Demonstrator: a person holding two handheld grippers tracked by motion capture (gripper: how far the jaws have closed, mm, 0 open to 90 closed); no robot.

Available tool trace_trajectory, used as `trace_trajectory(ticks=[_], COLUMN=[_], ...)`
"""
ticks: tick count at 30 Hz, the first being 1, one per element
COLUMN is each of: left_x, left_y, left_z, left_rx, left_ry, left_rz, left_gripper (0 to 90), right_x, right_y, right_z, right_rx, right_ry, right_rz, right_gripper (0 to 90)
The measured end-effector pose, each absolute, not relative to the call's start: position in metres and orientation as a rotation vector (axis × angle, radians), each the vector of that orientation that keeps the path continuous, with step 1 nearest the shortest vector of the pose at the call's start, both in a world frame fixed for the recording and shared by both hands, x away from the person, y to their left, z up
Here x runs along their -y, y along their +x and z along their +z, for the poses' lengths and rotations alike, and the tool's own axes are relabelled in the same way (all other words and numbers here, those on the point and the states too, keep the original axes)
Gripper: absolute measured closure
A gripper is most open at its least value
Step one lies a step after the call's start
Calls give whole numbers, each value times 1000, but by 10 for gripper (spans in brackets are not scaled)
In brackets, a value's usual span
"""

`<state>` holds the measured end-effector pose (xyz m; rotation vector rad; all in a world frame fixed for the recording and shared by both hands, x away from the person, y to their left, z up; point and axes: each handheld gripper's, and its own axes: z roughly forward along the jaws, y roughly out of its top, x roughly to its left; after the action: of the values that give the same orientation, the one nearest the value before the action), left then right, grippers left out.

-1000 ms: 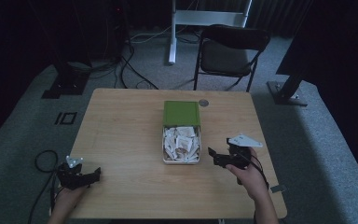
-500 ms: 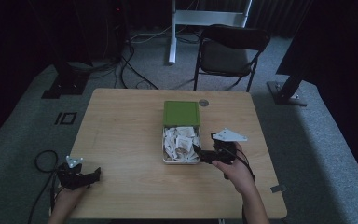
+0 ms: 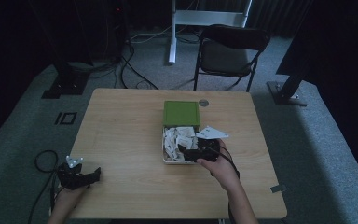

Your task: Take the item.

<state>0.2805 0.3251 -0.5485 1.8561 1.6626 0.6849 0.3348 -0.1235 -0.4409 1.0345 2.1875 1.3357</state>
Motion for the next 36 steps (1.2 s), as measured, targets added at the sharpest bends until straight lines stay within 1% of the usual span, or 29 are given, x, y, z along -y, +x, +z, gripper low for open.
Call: trace_trajectory(ticks=[10,16,17,19,20,22,23,24,25,26,28,29,31,33,35,36], left_x=[-326,-326,-326,-326,-326,-326,-326,-326,-326,-326,-326,-326,-326,-326,-326,-326], left_y=[280,280,280,280,280,280,280,280,280,280,280,280,280,280,280,280], left_z=[-549,-549,-549,-549,-549,-549,-549,-549,-549,-549,-549,-549,-549,-549,-549,-549], left_rx=[-1653,-1653,-1653,-1653,-1653,-1653,-1653,-1653,-1653,-1653,-1653,-1653,-1653,-1653,-1653,-1653], left_ry=[1861,1861,1861,1862,1861,1862,1862,1862,1862,1862,1862,1862,1862,1862,1863,1862], left_rz=[682,681,681,681,681,680,681,681,681,681,681,681,681,681,681,681], left_gripper=[26,26,26,26,26,26,26,26,26,26,26,26,26,26,26,26], right_x=[102,90,89,86,84,82,80,78,76,74,72,71,70,69,70,69], right_y=[346,351,353,356,357,359,360,361,362,363,365,366,369,371,373,373], right_z=[-449,-458,-460,-464,-466,-469,-471,-472,-473,-475,-479,-480,-482,-484,-485,-486], right_rx=[-2198,-2246,-2266,-2283,-2297,-2335,-2331,-2339,-2340,-2337,-2349,-2339,-2342,-2322,-2314,-2319], right_ry=[1065,1030,1023,1024,1040,1060,1059,1060,1071,1073,1100,1115,1115,1148,1174,1176], right_rz=[1331,1314,1320,1320,1309,1284,1282,1282,1281,1267,1255,1259,1230,1216,1221,1218], right_gripper=[142,148,180,201,248,262,326,346,339,377,378,400,417,483,512,513])
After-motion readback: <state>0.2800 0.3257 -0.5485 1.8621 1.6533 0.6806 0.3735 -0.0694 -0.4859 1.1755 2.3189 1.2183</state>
